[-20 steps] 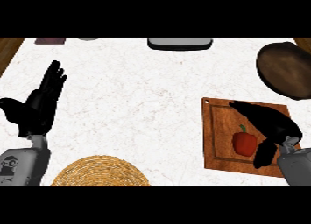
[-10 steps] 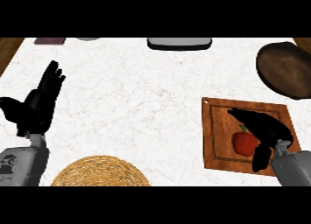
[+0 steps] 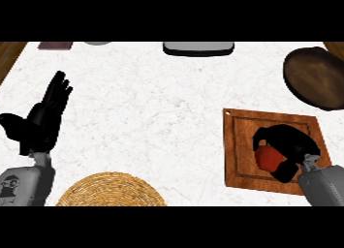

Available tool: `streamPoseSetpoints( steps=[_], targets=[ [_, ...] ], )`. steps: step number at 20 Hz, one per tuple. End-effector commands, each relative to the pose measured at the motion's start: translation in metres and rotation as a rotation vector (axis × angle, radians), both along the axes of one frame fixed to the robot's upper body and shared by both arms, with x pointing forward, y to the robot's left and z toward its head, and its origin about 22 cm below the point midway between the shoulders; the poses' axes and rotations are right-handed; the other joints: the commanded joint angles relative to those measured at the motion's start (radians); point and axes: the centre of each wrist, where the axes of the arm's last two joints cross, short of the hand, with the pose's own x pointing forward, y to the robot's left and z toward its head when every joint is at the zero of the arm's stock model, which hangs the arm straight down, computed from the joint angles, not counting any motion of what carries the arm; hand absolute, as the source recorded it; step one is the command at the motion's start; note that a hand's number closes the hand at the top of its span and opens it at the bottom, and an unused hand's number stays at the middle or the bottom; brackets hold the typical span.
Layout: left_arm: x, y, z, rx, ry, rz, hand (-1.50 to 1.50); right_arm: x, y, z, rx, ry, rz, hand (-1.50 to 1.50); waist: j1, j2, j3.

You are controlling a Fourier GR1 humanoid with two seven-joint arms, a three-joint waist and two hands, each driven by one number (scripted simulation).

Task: Pick the bell pepper from the cutting board and place it in the pan

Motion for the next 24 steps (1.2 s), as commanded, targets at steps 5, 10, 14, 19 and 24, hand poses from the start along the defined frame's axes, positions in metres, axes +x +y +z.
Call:
streamPoseSetpoints(
  steps=[5,10,14,19,24],
  targets=[
    [0.011,-0.014,-0.01,-0.002,-0.004,-0.004,0.0,0.0,0.061,-0.013,0.055,-0.013,-0.028,1.5,-0.002,0.003,0.002],
    [-0.005,-0.003,0.019,0.003,0.01,-0.006,0.0,0.003,0.083,-0.001,0.079,-0.087,-0.107,1.5,0.002,0.001,0.003],
    [-0.007,-0.008,0.0,0.003,0.006,-0.005,0.0,-0.004,0.083,0.024,0.138,-0.399,-0.18,1.5,-0.004,-0.001,0.003],
    [-0.001,-0.007,0.005,-0.001,0.014,0.017,0.0,-0.019,0.073,0.07,0.248,-0.655,-0.22,1.5,-0.014,-0.003,0.003],
    [0.011,0.007,0.016,-0.004,-0.005,0.014,0.0,-0.022,0.049,0.094,0.298,-0.788,-0.317,1.5,-0.01,0.001,0.002]
  ],
)
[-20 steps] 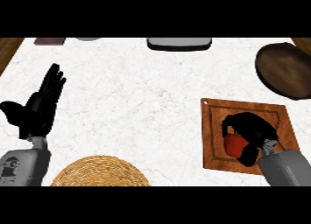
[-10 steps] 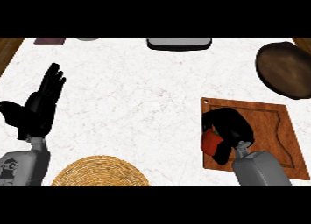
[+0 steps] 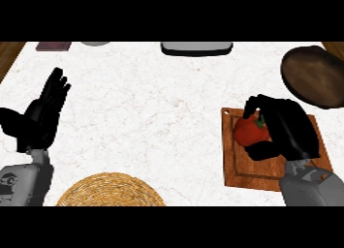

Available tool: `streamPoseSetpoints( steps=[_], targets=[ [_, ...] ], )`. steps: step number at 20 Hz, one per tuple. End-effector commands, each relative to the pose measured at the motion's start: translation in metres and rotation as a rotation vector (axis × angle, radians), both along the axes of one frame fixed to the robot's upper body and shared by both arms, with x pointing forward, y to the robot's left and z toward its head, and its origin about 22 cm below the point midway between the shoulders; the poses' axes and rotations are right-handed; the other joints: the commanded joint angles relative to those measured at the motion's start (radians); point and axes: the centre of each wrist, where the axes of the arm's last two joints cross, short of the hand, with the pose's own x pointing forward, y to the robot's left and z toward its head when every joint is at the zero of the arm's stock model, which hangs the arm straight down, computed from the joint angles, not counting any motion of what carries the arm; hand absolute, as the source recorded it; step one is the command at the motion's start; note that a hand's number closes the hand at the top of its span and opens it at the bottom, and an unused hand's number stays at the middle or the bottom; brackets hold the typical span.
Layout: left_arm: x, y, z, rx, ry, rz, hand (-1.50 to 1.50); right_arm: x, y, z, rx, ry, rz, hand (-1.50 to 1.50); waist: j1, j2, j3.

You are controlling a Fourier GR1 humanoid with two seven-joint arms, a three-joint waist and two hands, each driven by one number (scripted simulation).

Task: Pick the bell pepper from the cutting board and place it in the pan

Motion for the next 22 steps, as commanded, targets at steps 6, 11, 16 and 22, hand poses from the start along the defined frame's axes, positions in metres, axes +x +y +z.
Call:
streamPoseSetpoints(
  steps=[6,11,16,22],
  targets=[
    [0.0,-0.01,-0.016,0.0,-0.02,-0.003,0.0,0.025,-0.072,0.03,0.274,-0.174,-0.134,1.5,0.005,0.005,0.001],
    [0.008,-0.008,0.001,0.022,-0.005,-0.028,0.0,0.062,-0.129,0.052,0.436,-0.193,-0.215,1.5,0.017,0.008,0.001],
    [0.013,-0.01,-0.004,0.011,-0.004,-0.021,0.0,0.086,-0.18,0.018,0.298,-0.207,-0.29,1.5,0.026,0.013,0.001],
    [0.011,-0.013,0.0,-0.004,-0.029,-0.063,0.0,0.098,-0.237,0.026,0.179,-0.249,-0.391,1.5,0.068,0.031,0.003]
  ],
)
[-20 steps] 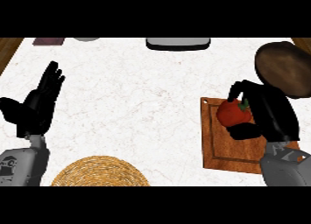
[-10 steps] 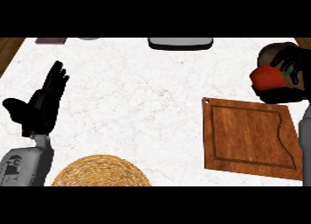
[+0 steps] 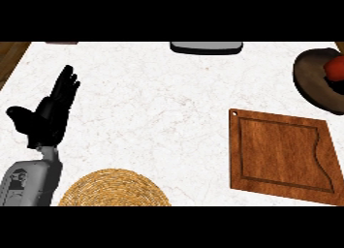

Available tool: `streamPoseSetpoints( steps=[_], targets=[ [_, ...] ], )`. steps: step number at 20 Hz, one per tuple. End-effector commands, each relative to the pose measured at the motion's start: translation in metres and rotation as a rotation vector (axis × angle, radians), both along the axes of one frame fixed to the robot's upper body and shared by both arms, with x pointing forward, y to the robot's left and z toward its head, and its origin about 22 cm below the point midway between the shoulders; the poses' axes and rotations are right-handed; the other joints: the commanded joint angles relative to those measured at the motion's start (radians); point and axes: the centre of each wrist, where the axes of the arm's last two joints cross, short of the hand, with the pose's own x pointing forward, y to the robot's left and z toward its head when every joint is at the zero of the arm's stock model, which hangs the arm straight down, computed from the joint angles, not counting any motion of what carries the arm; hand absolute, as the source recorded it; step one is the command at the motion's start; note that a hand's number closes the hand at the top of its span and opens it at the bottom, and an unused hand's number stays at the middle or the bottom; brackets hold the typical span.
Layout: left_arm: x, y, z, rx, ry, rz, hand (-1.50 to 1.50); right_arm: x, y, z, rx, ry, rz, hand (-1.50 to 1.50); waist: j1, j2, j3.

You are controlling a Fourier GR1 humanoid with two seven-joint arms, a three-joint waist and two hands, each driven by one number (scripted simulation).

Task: Pick the bell pepper from the cutting board and place it in the pan

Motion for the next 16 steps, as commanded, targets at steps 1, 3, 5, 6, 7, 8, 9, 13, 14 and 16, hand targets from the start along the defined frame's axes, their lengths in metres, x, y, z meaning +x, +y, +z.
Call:
streamPoseSetpoints(
  steps=[1,3,5,6,7,8,9,13,14,16],
  targets=[
    [0.006,0.001,0.01,0.004,-0.017,-0.017,0.0,-0.005,-0.039,-0.014,-0.132,-0.004,-0.083,1.5,0.02,0.011,0.002],
    [0.0,-0.005,-0.003,0.001,-0.011,-0.028,0.0,0.001,-0.043,-0.013,-0.135,-0.01,-0.125,1.5,0.03,0.014,0.002],
    [-0.002,-0.012,-0.005,-0.006,-0.028,-0.037,0.0,-0.005,-0.057,-0.021,-0.128,-0.01,-0.14,1.5,0.038,0.018,0.004],
    [0.012,-0.009,0.015,-0.009,-0.022,-0.033,0.0,-0.001,-0.056,-0.021,-0.12,0.005,-0.148,1.5,0.04,0.021,0.004],
    [0.008,-0.007,0.015,-0.004,-0.026,-0.05,0.0,-0.004,-0.055,-0.033,-0.11,-0.004,-0.148,1.5,0.044,0.02,0.005],
    [-0.002,-0.009,0.003,-0.02,-0.034,-0.05,0.0,-0.011,-0.069,-0.029,-0.099,0.003,-0.177,1.5,0.056,0.022,0.006],
    [0.006,-0.01,0.002,0.0,-0.013,-0.055,0.0,-0.004,-0.059,-0.034,-0.102,-0.01,-0.168,1.5,0.046,0.025,0.005],
    [0.009,-0.015,0.014,-0.007,-0.052,-0.063,0.0,-0.008,-0.061,-0.05,-0.107,0.028,-0.156,1.5,0.064,0.032,0.008],
    [0.01,-0.023,0.011,-0.006,-0.046,-0.071,0.0,-0.001,-0.061,-0.037,0.063,-0.008,-0.127,1.5,0.057,0.033,0.01],
    [0.008,-0.021,0.013,-0.009,-0.029,-0.083,0.0,-0.014,-0.071,-0.052,0.055,0.105,-0.151,-1.5,0.067,0.032,0.009]
  ],
)
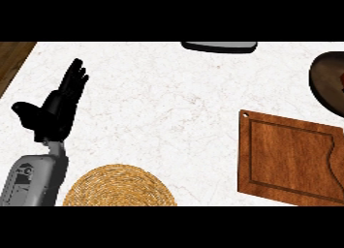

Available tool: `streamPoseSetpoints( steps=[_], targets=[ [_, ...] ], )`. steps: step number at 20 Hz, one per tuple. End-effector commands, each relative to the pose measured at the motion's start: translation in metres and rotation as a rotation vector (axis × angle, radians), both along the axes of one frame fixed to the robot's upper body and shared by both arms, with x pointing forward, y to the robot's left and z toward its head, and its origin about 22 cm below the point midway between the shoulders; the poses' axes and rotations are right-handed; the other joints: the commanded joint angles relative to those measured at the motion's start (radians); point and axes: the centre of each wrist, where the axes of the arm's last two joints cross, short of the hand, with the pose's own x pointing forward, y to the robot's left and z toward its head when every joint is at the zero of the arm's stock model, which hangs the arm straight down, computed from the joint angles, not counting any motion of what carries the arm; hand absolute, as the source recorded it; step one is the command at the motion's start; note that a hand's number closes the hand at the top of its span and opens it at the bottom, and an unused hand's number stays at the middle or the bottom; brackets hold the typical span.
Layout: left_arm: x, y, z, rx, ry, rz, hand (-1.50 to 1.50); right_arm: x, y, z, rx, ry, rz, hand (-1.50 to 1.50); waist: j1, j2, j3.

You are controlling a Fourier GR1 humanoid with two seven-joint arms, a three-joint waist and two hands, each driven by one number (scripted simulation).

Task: Pick the bell pepper from the cutting board and place it in the pan

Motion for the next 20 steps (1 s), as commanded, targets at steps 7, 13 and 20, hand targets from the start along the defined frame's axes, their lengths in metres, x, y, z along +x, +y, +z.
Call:
streamPoseSetpoints(
  steps=[7,13,20],
  targets=[
    [-0.003,-0.001,0.005,-0.013,-0.001,-0.009,0.0,-0.014,-0.007,-0.031,0.296,0.181,0.141,-1.5,0.01,0.0,0.002],
    [0.0,0.006,0.0,0.003,-0.004,0.016,0.0,-0.009,0.0,-0.033,0.374,-0.052,0.156,-1.5,-0.013,-0.002,0.002],
    [-0.006,0.023,-0.008,0.01,0.01,0.056,0.0,-0.045,-0.046,-0.023,0.58,-0.205,0.224,-1.5,-0.052,-0.021,-0.002]
  ],
)
